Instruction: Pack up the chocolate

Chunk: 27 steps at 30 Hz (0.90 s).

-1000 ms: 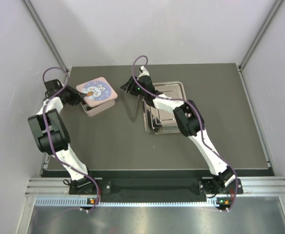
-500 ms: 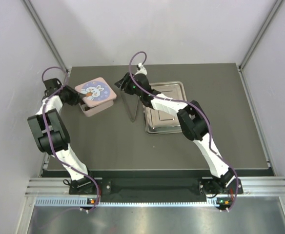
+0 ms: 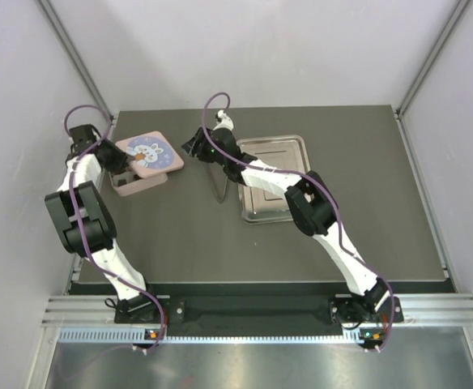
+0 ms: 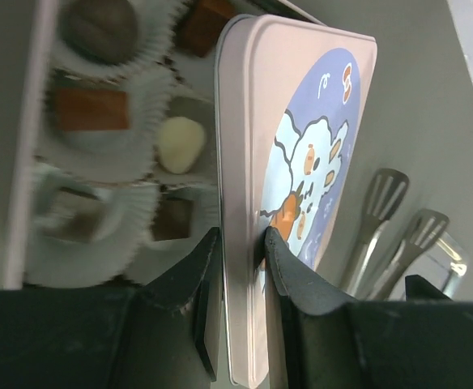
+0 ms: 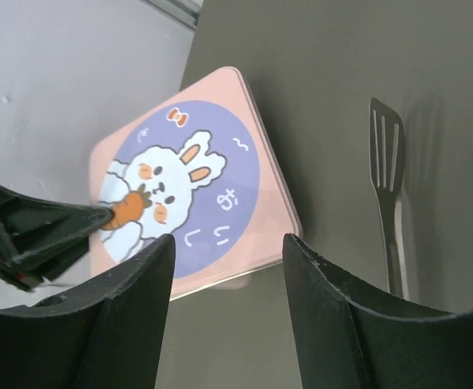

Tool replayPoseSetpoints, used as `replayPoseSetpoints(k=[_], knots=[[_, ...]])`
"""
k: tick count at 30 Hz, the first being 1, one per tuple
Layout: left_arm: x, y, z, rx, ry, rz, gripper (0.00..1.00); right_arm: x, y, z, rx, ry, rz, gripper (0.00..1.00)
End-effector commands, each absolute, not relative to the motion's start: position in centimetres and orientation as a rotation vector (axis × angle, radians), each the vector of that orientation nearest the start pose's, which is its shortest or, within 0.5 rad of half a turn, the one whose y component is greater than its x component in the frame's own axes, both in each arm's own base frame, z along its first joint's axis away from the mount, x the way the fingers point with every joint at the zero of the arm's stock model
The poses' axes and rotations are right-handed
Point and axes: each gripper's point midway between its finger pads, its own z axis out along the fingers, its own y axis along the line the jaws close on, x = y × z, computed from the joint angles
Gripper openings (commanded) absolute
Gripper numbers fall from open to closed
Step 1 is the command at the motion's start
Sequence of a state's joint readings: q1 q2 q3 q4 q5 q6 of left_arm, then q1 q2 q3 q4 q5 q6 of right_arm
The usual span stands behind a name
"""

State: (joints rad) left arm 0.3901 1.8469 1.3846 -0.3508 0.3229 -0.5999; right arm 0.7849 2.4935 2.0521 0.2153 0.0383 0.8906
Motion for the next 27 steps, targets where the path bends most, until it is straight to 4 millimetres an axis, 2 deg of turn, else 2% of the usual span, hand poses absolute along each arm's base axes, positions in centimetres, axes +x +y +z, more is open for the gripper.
replayPoseSetpoints(k=[1,2,6,8,9,10,11,13,15,16,18,19,21,22,23,24,27], knots=[[43.1,14.4,7.9,-1.061,2.304,-0.166,0.21,49.4,53.8,15.0,-0.001,1.852,1.183,0.56],[43.1,14.3,7.7,-1.061,2.310,-0.170,0.21,49.4,54.1,14.1,-0.044,1.857,1.184,0.56],[43.5,13.2,7.6,-1.015,2.325,-0.255,0.17,49.5,54.3,13.5,-0.089,1.858,1.206,0.54],[44.0,12.4,8.3,-0.971,2.309,-0.321,0.16,49.1,54.3,13.1,-0.114,1.860,1.207,0.54],[44.3,12.1,8.6,-0.953,2.298,-0.359,0.14,49.0,54.2,13.9,-0.126,1.842,1.210,0.54],[45.0,11.0,9.4,-0.913,2.278,-0.446,0.12,48.7,54.1,13.4,-0.137,1.850,1.206,0.54],[45.2,10.5,9.7,-0.899,2.269,-0.489,0.10,48.7,54.0,14.5,-0.153,1.822,1.216,0.54],[45.8,8.9,10.8,-0.864,2.246,-0.615,0.04,48.5,53.7,14.7,-0.169,1.819,1.213,0.54],[46.1,8.2,11.4,-0.842,2.225,-0.680,0.00,48.2,53.6,16.3,-0.180,1.792,1.238,0.54],[46.1,7.8,11.8,-0.844,2.216,-0.712,0.00,48.3,53.2,16.3,-0.170,1.795,1.246,0.54],[46.3,7.1,13.2,-0.806,2.174,-0.769,0.00,48.0,52.8,18.2,-0.122,1.778,1.296,0.56],[46.4,6.8,13.9,-0.808,2.151,-0.795,0.00,47.9,52.4,17.7,-0.097,1.796,1.302,0.56],[46.5,6.6,15.7,-0.777,2.101,-0.817,0.00,47.6,51.9,19.4,-0.037,1.785,1.343,0.56],[46.7,6.5,16.4,-0.782,2.078,-0.825,0.00,47.4,51.6,19.1,-0.010,1.795,1.357,0.56],[46.6,6.1,17.5,-0.765,2.052,-0.847,0.00,47.2,51.4,20.5,-0.001,1.772,1.378,0.56],[47.0,6.1,18.6,-0.758,2.008,-0.864,0.00,47.0,51.0,20.3,0.012,1.779,1.384,0.56],[46.9,5.4,20.9,-0.721,1.945,-0.925,0.00,46.7,50.1,23.2,0.019,1.721,1.430,0.57]])
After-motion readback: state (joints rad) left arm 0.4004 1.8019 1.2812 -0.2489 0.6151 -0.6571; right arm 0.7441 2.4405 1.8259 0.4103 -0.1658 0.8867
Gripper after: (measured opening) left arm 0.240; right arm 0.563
